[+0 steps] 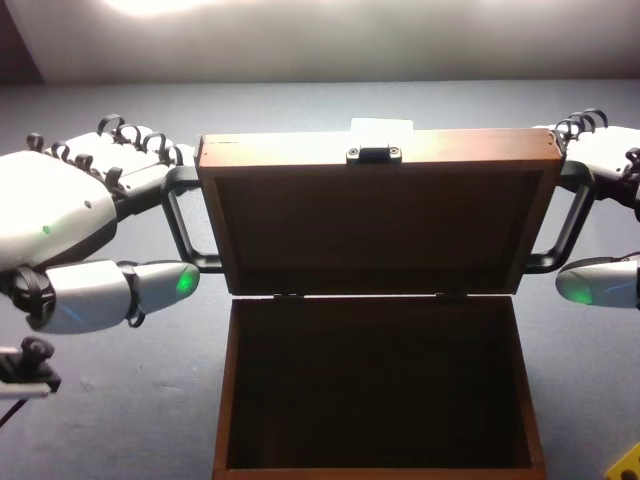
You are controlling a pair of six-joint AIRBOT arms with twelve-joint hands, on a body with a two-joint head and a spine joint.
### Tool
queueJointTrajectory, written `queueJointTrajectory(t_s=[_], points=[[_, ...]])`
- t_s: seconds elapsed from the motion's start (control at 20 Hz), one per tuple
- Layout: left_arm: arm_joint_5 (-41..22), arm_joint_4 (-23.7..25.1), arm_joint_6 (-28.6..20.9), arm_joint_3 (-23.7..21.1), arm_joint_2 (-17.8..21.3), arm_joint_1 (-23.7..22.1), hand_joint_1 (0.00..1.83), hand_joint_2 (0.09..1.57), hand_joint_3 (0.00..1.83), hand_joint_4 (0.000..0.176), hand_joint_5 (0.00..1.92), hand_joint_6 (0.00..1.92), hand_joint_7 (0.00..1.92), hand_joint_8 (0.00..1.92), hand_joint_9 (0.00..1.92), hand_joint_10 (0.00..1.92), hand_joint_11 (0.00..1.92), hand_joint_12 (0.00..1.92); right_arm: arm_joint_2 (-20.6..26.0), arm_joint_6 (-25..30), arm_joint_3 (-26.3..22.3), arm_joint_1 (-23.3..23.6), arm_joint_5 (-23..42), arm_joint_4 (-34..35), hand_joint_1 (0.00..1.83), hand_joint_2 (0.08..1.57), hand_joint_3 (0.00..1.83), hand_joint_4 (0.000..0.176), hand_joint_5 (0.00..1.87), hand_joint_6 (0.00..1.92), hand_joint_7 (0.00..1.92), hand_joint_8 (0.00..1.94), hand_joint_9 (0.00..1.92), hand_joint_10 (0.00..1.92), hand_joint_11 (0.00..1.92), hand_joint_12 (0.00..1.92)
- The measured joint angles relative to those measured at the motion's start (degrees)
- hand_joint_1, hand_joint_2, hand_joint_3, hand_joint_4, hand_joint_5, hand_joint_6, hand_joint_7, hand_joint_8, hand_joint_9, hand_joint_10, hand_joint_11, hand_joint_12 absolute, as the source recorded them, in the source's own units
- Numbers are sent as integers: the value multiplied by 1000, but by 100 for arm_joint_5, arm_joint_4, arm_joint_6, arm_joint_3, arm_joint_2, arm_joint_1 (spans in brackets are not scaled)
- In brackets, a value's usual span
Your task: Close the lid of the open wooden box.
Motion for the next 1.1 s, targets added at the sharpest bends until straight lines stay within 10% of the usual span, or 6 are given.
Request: queueJointTrajectory(t_s=[1.1], points=[[-450, -46, -219, -243, 81, 452, 0, 1384, 8, 0, 130, 0, 127, 0, 129, 0, 87, 80, 83, 15, -262, -525, 514, 293, 377, 1191, 0, 0, 0, 0, 0, 0, 0, 0, 35, 17]])
